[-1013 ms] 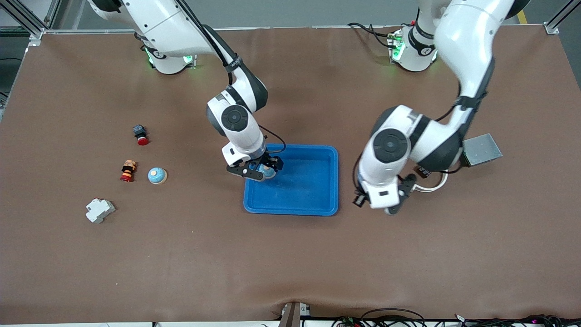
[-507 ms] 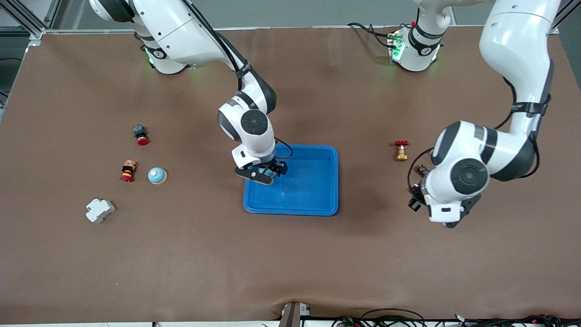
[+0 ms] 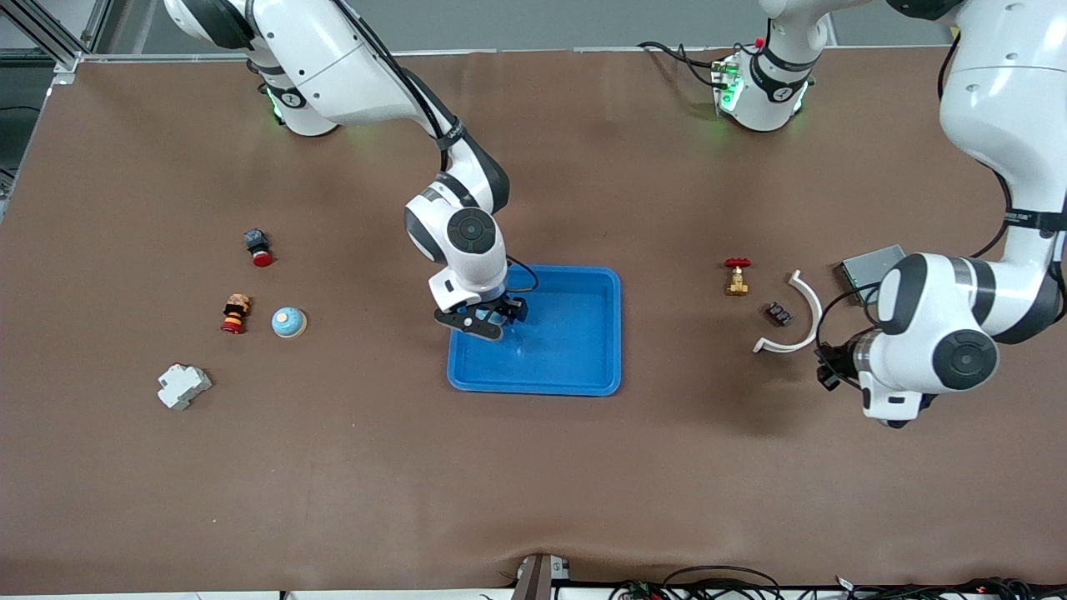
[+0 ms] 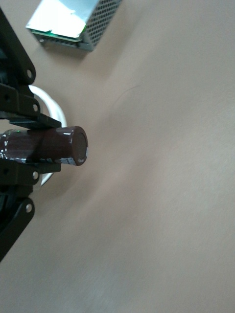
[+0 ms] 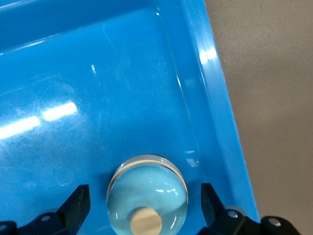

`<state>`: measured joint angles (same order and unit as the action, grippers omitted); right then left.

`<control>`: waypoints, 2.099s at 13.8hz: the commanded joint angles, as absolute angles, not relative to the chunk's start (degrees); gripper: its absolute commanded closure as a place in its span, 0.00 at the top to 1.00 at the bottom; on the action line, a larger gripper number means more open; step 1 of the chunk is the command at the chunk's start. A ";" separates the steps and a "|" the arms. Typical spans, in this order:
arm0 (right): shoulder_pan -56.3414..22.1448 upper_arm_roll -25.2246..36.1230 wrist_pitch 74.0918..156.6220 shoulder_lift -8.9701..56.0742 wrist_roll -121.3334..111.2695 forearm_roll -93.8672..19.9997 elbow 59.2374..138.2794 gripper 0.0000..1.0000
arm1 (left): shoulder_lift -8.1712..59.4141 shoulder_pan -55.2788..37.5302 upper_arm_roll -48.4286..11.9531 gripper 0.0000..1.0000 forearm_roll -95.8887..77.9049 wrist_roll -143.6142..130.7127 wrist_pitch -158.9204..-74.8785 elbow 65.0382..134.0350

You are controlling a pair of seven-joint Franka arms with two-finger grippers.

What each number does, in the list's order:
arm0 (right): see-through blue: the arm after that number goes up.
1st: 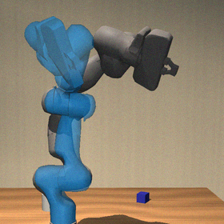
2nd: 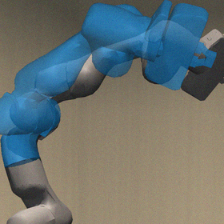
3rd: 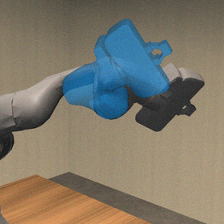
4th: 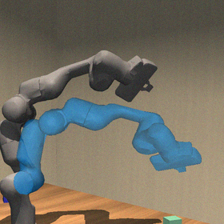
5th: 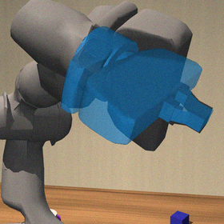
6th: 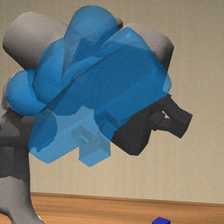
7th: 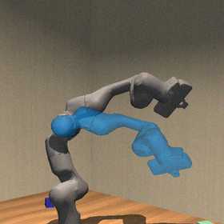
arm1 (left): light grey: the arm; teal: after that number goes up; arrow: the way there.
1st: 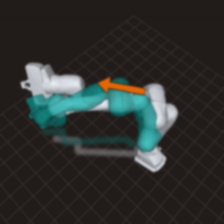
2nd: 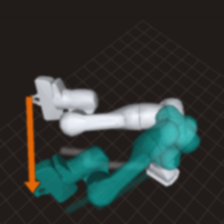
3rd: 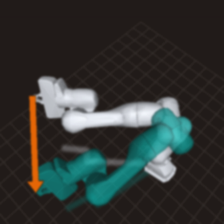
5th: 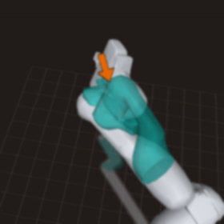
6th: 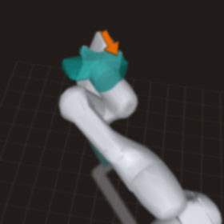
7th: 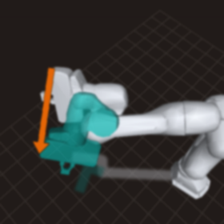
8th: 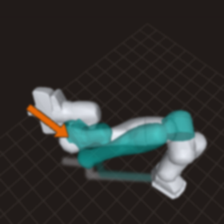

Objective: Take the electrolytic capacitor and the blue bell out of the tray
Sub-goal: 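Place the capacitor by the arc while the right gripper lifts the bell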

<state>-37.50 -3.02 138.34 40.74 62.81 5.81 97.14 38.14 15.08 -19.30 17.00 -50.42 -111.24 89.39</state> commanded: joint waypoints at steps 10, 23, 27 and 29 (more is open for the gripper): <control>-35.69 -3.16 127.92 41.22 65.93 5.01 86.51 0.00 | 43.42 18.64 -19.42 0.00 19.16 -43.50 -117.33 90.00; -8.55 -3.96 113.99 37.44 6.63 2.02 84.29 0.00 | 39.21 17.93 -22.66 1.00 18.55 -44.82 -112.60 90.44; -1.51 -4.04 122.40 37.62 -7.97 1.93 89.37 0.00 | 34.64 18.10 -25.40 1.00 18.63 -44.21 -109.07 90.09; 0.08 -4.04 127.77 37.62 -10.97 1.85 92.88 0.00 | 33.06 18.02 -25.58 1.00 18.63 -43.95 -108.98 90.09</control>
